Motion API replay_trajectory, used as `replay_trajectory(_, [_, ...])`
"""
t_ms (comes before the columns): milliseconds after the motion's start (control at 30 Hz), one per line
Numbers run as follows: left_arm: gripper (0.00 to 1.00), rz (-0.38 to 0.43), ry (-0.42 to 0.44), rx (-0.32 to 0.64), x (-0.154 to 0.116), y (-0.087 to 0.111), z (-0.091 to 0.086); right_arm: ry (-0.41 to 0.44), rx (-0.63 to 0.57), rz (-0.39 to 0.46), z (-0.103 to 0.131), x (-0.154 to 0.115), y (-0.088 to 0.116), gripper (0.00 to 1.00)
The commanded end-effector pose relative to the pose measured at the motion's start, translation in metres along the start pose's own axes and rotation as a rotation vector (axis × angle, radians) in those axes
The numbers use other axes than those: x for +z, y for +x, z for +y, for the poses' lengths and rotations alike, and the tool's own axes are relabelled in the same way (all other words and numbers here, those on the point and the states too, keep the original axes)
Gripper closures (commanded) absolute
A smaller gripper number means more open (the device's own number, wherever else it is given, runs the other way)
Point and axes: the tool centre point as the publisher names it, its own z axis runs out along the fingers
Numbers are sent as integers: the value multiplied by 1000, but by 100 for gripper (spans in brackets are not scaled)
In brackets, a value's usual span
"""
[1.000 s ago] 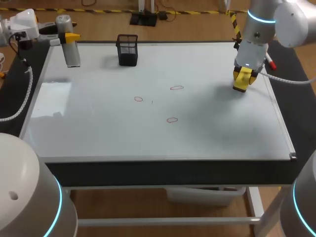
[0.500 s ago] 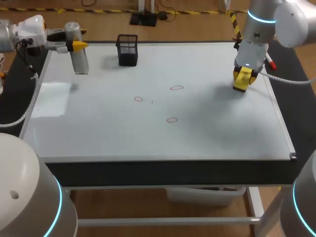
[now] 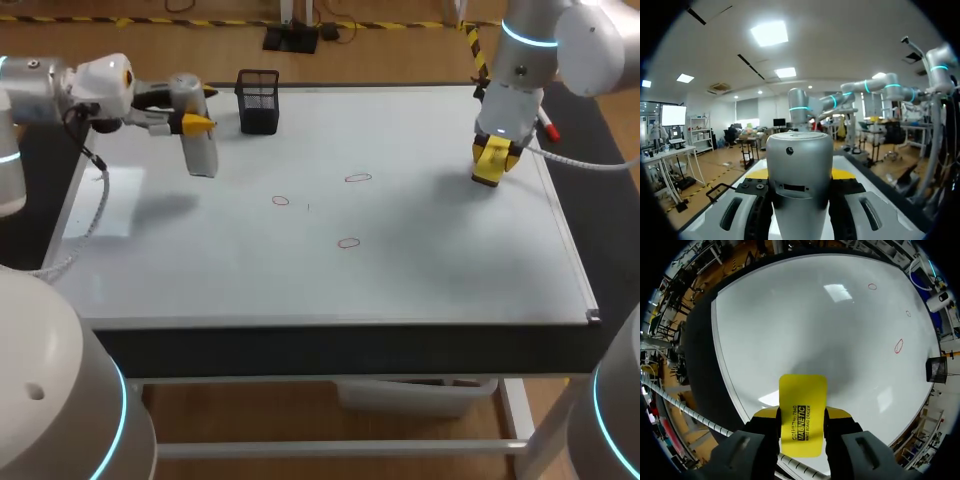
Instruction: Pick up the inspection probe, press it on each red-marked spot on the whiteboard one by one, put down the probe, pick up the eraser, and wipe off all the red marks.
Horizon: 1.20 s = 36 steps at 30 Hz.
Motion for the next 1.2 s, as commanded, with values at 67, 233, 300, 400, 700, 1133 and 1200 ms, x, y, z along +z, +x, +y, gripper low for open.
replay_trajectory(67, [100, 34, 5, -5, 21, 14, 3, 2, -2, 1, 0, -1, 1, 100])
replay_trajectory(233, [100, 80, 25, -12, 40, 26, 6, 2, -2, 1, 0, -1, 1, 100])
replay_trajectory(300, [100, 104, 27, -12, 50, 29, 8, 2, -2, 1, 0, -1, 1, 100])
replay_trajectory(400, [100, 126, 37, -26, 62, 33, 11, 2, -2, 1, 0, -1, 1, 100])
replay_trajectory(700, [100, 144, 54, -46, 87, 28, 21, 2, -2, 1, 0, -1, 1, 100])
replay_trajectory(1133, [100, 163, 37, -72, 109, 20, 39, 2, -2, 1, 0, -1, 1, 100])
replay_trajectory(1200, [100, 164, 35, -74, 110, 19, 42, 2, -2, 1, 0, -1, 1, 100])
